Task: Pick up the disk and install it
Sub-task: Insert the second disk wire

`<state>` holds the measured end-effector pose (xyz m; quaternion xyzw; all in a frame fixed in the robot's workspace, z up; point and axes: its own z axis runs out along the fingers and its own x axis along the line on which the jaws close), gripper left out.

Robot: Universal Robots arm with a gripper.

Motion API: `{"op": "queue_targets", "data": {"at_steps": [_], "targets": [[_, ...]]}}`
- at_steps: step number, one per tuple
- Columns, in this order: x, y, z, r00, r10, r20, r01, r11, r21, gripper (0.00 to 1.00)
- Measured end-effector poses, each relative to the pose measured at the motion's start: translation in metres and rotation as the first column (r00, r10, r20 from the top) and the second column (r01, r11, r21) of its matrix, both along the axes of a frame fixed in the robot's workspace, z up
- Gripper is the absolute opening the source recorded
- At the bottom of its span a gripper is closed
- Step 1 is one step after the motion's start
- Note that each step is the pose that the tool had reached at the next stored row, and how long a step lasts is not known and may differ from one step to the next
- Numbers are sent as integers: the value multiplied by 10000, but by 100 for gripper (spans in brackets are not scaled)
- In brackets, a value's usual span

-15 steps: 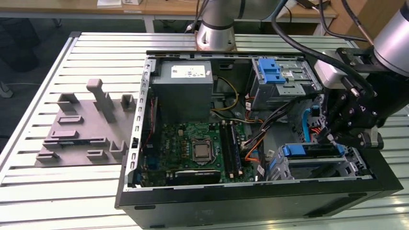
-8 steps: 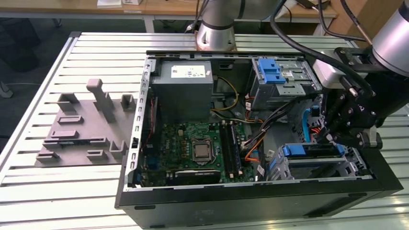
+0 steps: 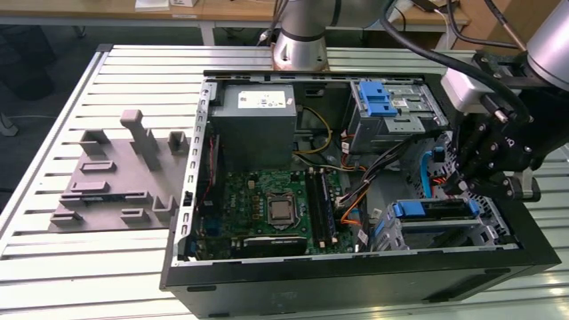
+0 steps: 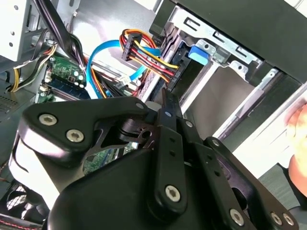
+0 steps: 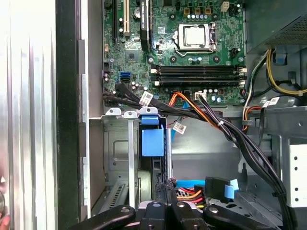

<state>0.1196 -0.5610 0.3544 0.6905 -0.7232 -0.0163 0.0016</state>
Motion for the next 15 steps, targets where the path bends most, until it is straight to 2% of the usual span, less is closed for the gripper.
{"op": "queue_targets", "data": {"at_steps": [8, 11, 15], "targets": [[-18, 2, 106, 10000, 0, 0, 0, 10000, 0, 11], [-55, 3, 113, 10000, 0, 10, 0, 10000, 2, 11], [-122, 2, 114, 10000, 0, 71, 0, 10000, 0, 11]]}}
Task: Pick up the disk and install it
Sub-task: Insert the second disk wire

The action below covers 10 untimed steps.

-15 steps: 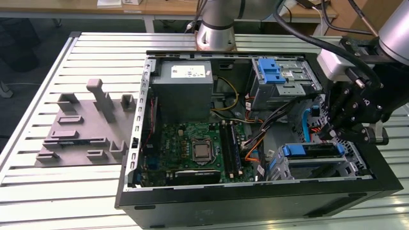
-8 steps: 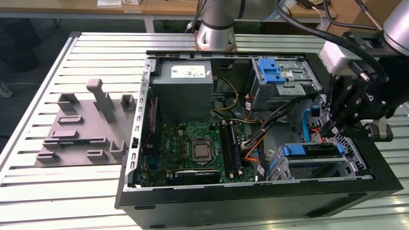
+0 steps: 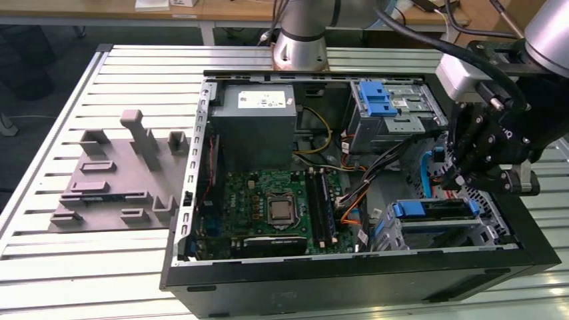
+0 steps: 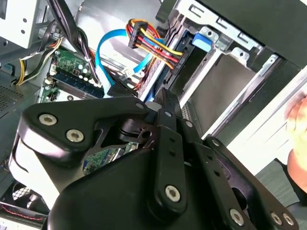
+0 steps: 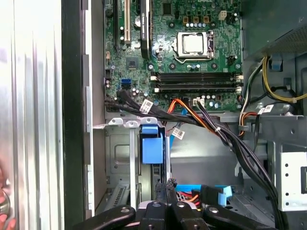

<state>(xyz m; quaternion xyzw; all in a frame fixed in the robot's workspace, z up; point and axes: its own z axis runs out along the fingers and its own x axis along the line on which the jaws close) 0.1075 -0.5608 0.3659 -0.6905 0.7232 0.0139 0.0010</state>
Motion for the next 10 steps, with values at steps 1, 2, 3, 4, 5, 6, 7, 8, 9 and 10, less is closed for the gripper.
{"op": "queue_targets", "data": {"at_steps": [1, 2, 3, 4, 5, 6, 7, 8, 9, 10], "targets": [[-13, 0, 1, 10000, 0, 17, 0, 10000, -1, 11], [-25, 0, 6, 10000, 0, 33, 0, 10000, -4, 11], [-35, -1, 13, 10000, -1, 45, 1, 10000, -3, 11], [-42, 0, 25, 10000, -1, 53, 1, 10000, -1, 11], [-48, 0, 40, 10000, 0, 60, 0, 10000, -1, 11], [-51, 0, 57, 10000, 0, 65, 0, 10000, -1, 11], [-55, 0, 76, 10000, 0, 69, 0, 10000, 0, 11], [-57, 0, 98, 10000, 1, 72, -1, 10000, 0, 11], [-59, 0, 119, 10000, 0, 74, 0, 10000, 0, 11], [-61, 0, 140, 10000, 0, 77, 0, 10000, 1, 11]]}}
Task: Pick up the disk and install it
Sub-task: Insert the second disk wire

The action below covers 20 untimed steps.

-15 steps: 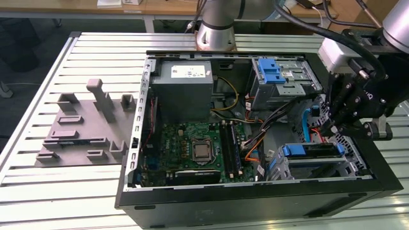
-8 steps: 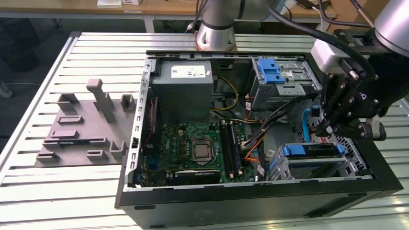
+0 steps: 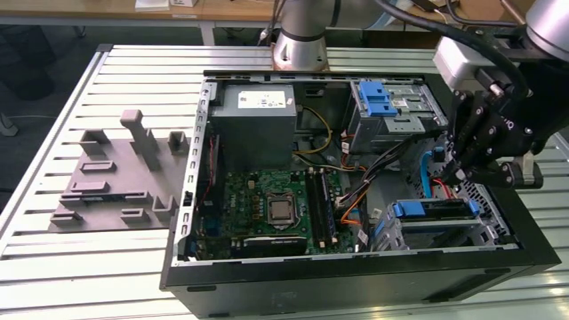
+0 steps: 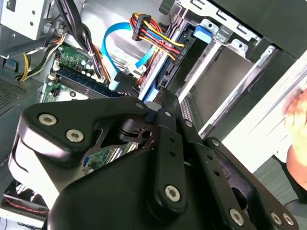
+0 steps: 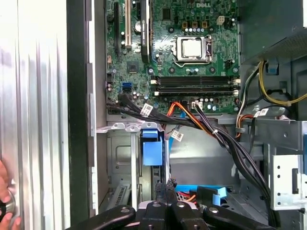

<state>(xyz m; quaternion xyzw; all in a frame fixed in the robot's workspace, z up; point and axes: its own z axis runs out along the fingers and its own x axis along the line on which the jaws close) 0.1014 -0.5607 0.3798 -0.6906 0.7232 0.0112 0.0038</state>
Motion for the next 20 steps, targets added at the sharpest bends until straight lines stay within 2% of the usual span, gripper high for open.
{"op": "queue_targets", "data": {"at_steps": [5, 10, 16, 20], "targets": [[-11, 1, 77, 10000, -1, 10, 1, 10000, -2, 11], [-25, 17, 92, 10000, 1, 33, -1, 10000, -4, 11], [-39, 117, 92, 10000, 0, 54, 0, 10000, -20, 11], [-55, 163, 94, 10000, 0, 73, 0, 10000, -36, 11]]}}
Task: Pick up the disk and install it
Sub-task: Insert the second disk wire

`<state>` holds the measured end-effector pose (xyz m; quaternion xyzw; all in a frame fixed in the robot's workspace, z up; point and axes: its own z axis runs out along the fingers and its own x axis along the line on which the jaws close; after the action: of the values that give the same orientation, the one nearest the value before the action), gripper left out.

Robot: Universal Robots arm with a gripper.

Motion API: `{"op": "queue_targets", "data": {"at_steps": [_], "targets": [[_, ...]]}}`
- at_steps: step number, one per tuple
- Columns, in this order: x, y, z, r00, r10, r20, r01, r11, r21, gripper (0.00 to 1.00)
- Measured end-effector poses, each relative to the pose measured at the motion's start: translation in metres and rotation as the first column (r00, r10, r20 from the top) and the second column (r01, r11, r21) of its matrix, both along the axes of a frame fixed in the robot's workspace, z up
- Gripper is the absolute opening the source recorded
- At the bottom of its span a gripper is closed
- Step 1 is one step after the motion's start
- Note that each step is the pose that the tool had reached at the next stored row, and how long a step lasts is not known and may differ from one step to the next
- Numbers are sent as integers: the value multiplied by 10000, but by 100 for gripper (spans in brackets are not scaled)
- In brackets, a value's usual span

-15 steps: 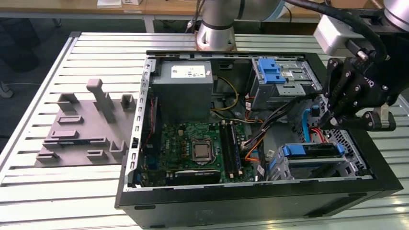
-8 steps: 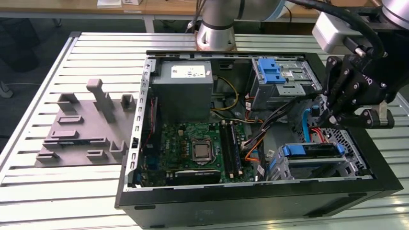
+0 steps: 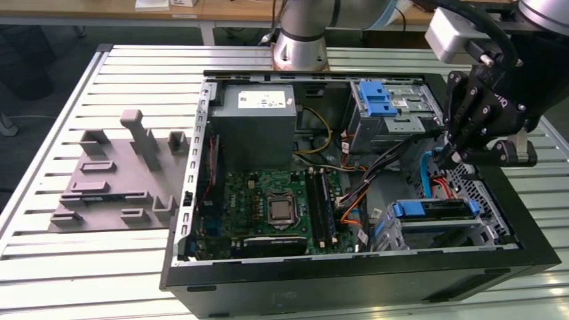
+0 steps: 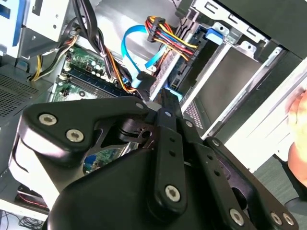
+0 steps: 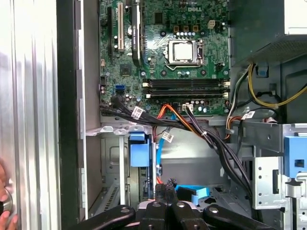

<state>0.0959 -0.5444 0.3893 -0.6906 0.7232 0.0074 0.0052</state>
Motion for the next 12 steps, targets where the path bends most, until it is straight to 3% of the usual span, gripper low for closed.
{"op": "queue_targets", "data": {"at_steps": [12], "targets": [[-17, 138, 46, 10000, 0, 26, 0, 10000, -61, 11]]}}
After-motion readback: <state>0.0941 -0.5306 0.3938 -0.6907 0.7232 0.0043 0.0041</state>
